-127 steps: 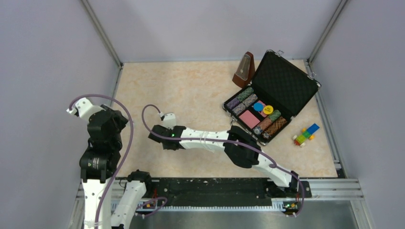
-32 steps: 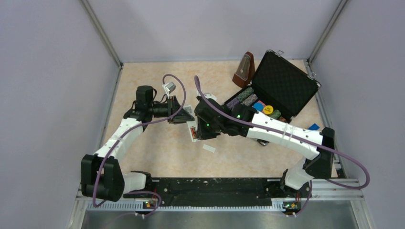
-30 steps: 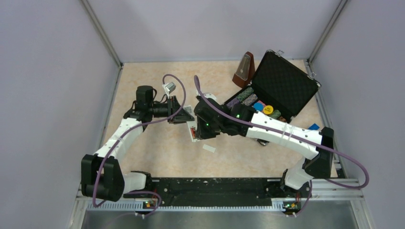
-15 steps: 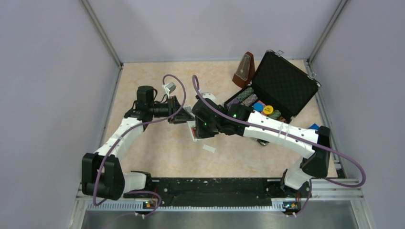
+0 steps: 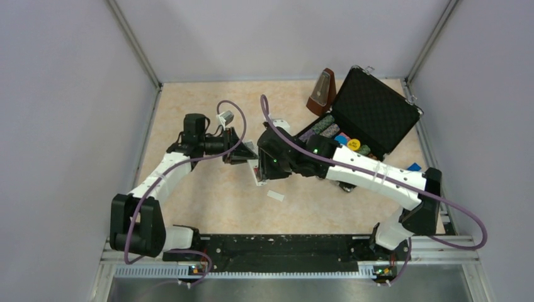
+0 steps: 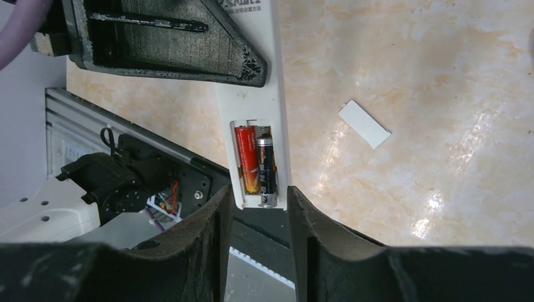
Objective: Load the batteries into the remote control
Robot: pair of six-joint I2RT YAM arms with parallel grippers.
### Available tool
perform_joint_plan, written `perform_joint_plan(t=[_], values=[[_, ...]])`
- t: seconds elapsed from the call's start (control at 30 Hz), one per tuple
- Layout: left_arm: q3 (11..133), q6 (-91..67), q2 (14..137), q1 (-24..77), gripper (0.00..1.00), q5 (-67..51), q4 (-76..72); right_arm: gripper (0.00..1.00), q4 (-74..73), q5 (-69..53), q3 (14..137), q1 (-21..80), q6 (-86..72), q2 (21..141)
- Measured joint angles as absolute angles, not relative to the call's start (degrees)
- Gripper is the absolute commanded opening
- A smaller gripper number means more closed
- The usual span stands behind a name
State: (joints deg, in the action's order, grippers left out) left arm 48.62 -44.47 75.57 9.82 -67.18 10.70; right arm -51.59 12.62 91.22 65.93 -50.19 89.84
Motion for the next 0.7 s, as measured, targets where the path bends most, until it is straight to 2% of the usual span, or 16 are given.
perform_joint_plan(t=[0.07,0.17,0.3,0.47,0.7], values=[[48.71,-44.88,75.55,9.82,0.00,-67.33,10.59,0.43,-51.88,12.82,91.13,65.69,-50.28,88.55],[48.77,-45.76,75.55,9.82,0.00,-67.48,10.35,0.58,-51.46,13.02,90.02,65.56,-51.18,85.69],[48.77,-49.01,75.55,9.82,0.00,-67.44,8.56,0.72,-46.96,13.06,82.41,65.54,-53.91,78.89],[48.77,-56.77,75.11,9.82,0.00,-66.54,2.92,0.81,-37.60,13.08,70.48,65.47,-59.09,69.89],[48.49,-71.88,70.94,9.89,0.00,-64.05,-9.54,0.81,-21.06,14.79,60.53,65.45,-65.60,60.84]])
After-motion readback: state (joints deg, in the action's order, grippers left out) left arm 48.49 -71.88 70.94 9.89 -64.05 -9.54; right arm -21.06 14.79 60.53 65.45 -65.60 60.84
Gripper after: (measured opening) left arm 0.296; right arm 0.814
